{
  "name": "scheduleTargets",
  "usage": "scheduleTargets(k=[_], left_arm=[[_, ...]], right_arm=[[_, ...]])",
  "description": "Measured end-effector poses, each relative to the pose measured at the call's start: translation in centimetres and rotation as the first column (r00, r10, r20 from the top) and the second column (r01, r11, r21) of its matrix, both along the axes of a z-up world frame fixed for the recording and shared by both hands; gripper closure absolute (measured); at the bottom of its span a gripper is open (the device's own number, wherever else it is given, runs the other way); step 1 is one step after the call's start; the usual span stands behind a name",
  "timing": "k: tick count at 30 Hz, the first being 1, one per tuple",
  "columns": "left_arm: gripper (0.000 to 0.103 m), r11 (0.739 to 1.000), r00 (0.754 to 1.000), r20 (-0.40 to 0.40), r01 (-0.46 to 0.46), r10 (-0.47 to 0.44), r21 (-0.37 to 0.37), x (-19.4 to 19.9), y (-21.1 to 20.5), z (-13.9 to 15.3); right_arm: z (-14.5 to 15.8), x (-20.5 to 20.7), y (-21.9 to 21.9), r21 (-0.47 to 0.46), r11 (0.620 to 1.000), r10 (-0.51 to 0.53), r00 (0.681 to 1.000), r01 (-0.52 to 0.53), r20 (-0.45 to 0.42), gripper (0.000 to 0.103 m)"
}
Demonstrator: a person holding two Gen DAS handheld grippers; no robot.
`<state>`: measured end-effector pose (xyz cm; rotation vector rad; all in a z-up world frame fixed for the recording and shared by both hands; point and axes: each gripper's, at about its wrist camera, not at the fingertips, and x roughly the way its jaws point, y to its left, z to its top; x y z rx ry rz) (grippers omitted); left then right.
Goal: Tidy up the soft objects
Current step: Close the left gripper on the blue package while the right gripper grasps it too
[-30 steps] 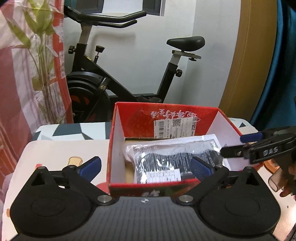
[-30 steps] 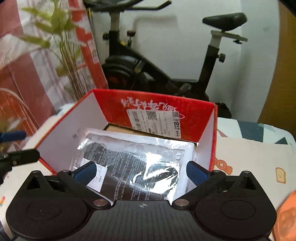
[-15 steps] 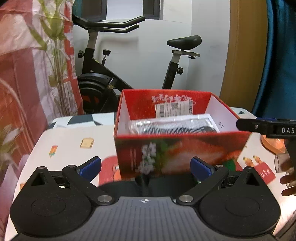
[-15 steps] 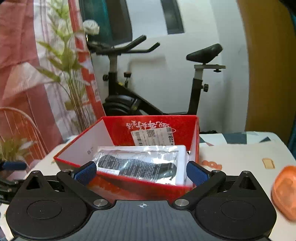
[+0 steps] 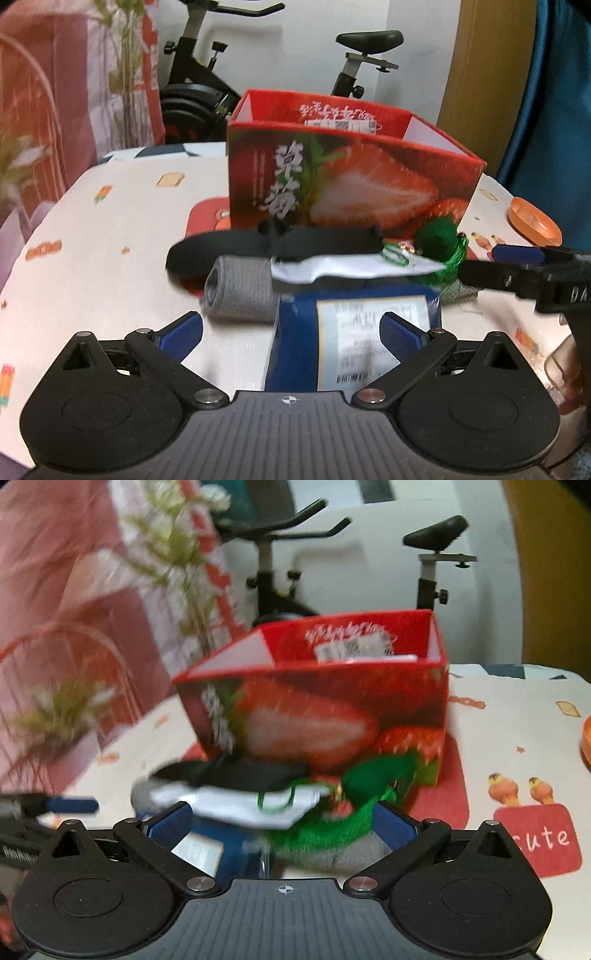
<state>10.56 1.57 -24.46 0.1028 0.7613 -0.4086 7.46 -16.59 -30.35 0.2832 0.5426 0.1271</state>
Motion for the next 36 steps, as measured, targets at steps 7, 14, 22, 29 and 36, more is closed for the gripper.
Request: scheduleTargets(k=[7, 14, 22, 29, 36], left_arm=[[0.002, 1.0, 0.999, -0.044, -0.019, 0.019, 0.005, -0.7, 0.4, -1.7], [0.011, 1.0, 0.998, -0.066, -0.014, 0.012, -0.022, -0.9, 0.4, -2.6], [0.031, 0.999, 0.996, -0.086, 0.016, -0.019, -0.041, -0.7, 0.2, -3.3], [0.048, 0.996, 0.992, -0.114, 0.042, -0.051, -0.073, -0.7, 0.1, -3.5], [0.059, 0.994, 0.988, -0.122, 0.083, -0.091, -0.075, -0.9, -0.4, -3.7]], right_arm=[[-1.9, -1.5, 1.7, -0.068, 0.997, 0.021, 1.0, -0.023, -0.023, 0.0], [-3.5, -1.1, 3.3, -0.139, 0.987, 0.071, 0.993, -0.084, -0.096, 0.008], [-4.3, -0.8, 4.4, -0.126, 0.977, 0.153, 0.978, -0.171, -0.143, 0.03], [-4.5, -0.9, 4.4, -0.094, 0.975, 0.184, 0.971, -0.2, -0.149, 0.044], [-4.6, -0.8, 4.5, -0.084, 0.972, 0.204, 0.967, -0.219, -0.153, 0.053]])
